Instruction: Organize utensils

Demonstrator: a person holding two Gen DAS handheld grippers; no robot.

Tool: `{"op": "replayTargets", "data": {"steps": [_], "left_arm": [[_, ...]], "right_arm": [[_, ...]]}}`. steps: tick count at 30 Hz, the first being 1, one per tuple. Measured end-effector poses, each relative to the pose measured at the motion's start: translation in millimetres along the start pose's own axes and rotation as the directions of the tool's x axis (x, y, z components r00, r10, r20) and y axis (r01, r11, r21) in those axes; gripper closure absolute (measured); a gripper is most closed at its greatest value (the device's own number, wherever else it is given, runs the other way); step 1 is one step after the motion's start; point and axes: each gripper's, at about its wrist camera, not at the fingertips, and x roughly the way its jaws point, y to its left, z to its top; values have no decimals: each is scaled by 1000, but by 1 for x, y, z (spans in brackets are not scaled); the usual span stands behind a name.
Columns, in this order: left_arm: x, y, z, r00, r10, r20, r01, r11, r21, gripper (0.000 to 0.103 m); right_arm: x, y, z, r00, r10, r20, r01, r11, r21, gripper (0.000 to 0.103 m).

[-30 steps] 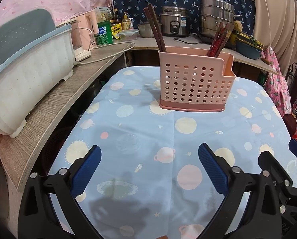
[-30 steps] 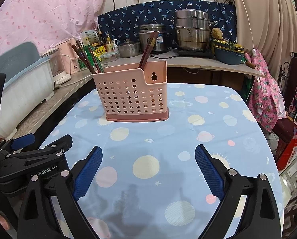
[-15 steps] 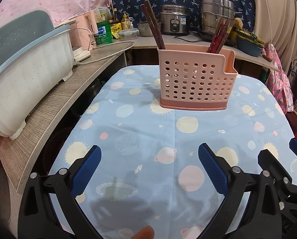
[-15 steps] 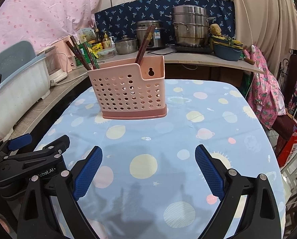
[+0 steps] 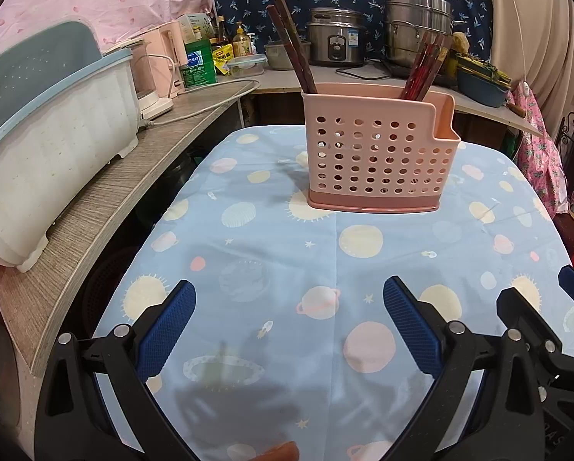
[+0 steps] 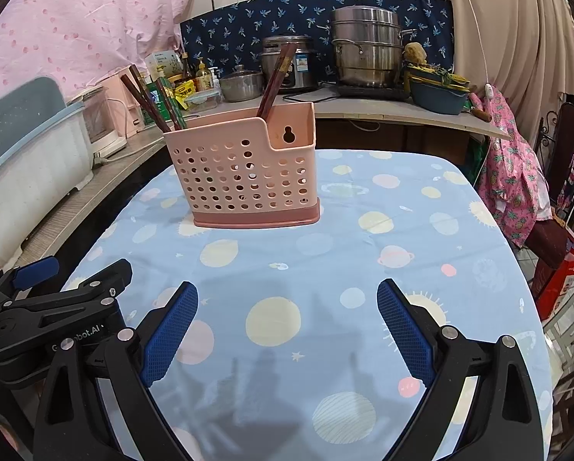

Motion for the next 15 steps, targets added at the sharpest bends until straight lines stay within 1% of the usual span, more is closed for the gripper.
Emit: {"op": "replayTargets", "data": {"steps": [6, 10, 15], "left_arm": [[3, 0, 1, 1000, 3, -1, -3, 1000, -1, 9], [9, 2, 3, 1000, -3, -17, 3, 1000, -8, 9], [11, 1, 3, 1000, 10, -23, -10, 1000, -6, 9]], "right_arm": [[2, 0, 0, 1000, -1, -1, 1, 1000, -1, 12], [4, -1, 0, 1000, 0, -2, 0, 1000, -4, 12], [6, -1, 0, 1000, 0, -7, 0, 1000, -6, 12]]}}
